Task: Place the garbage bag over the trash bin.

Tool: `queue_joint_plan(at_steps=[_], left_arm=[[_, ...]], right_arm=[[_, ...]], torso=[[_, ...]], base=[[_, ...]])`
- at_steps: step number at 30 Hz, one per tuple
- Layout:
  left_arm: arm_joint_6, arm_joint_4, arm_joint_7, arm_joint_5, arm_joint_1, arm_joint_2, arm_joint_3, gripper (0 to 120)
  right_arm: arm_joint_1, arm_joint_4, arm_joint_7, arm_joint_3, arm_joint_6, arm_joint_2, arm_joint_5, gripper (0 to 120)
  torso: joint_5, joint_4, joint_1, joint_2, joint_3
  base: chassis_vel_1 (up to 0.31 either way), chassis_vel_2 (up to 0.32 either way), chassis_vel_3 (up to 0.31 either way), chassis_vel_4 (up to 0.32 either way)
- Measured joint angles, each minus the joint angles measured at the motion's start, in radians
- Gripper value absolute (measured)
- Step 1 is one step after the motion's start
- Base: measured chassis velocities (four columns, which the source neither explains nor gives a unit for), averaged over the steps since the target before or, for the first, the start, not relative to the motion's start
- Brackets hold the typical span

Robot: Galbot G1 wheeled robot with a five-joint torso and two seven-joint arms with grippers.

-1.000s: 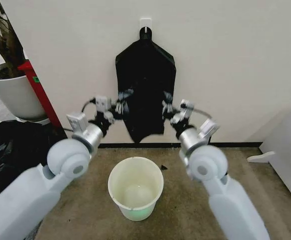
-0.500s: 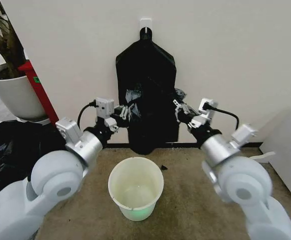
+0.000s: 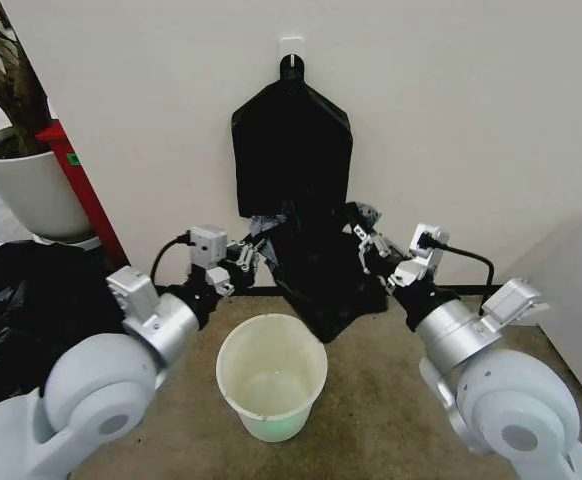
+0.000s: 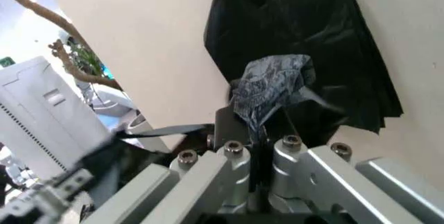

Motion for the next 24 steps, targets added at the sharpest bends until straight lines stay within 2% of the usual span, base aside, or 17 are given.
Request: queue_joint_plan(at_steps=[4,6,9,14,17,18,21,24], left_arm=[[-0.003,-0.003,0.018,-0.066,-0.038,0.066,-0.081,0],[-0.003,-0.003,0.018,-0.066,-0.038,0.066,-0.081,0],[0.005,-0.003,-0.003,-0.136,-0.028,0.082,-0.127,0],[0.007,-0.001,-0.007,-0.106,0.097,0.030,-0.156,0],[-0.001,0.000,0.024,-0.013,0.237,-0.046,-0.170,0],[-0.010,0.000,0.042,0.045,0.299,-0.093,-0.170,0],[-0.022,0.001,0.062,0.091,0.343,-0.130,-0.163,0],[-0.064,0.030,0.111,0.201,0.398,-0.199,-0.124,0]], right_arm=[[0.018,0.000,0.036,0.041,-0.001,-0.034,0.086,0],[0.018,0.000,0.036,0.041,-0.001,-0.034,0.086,0],[0.001,-0.001,0.053,0.040,-0.012,-0.039,0.138,0],[-0.062,-0.003,0.051,-0.004,-0.045,-0.012,0.104,0],[-0.107,-0.003,0.037,-0.043,-0.053,0.005,0.052,0],[-0.120,-0.004,0.026,-0.058,-0.052,0.009,0.022,0],[-0.126,-0.004,0.019,-0.070,-0.046,0.010,-0.002,0],[-0.135,-0.004,0.006,-0.097,-0.038,0.013,-0.040,0]], torso=[[-0.0002,-0.0001,0.000,0.000,0.000],[-0.0002,-0.0001,0.000,0.000,0.000],[-0.0001,-0.0001,0.000,0.000,0.000],[-0.0001,-0.0003,0.000,0.000,0.000],[-0.0006,0.0002,0.000,0.000,0.000],[-0.0004,0.0000,0.000,0.000,0.000],[-0.0003,0.0000,0.000,0.000,0.000],[0.0000,0.0001,0.000,0.000,0.000]], base=[[0.000,0.000,0.000,0.000],[0.000,0.000,0.000,0.000],[0.000,0.000,0.000,0.000],[0.000,0.000,0.000,0.000],[0.000,0.000,0.000,0.000],[0.000,0.000,0.000,0.000],[0.000,0.000,0.000,0.000],[0.000,0.000,0.000,0.000]])
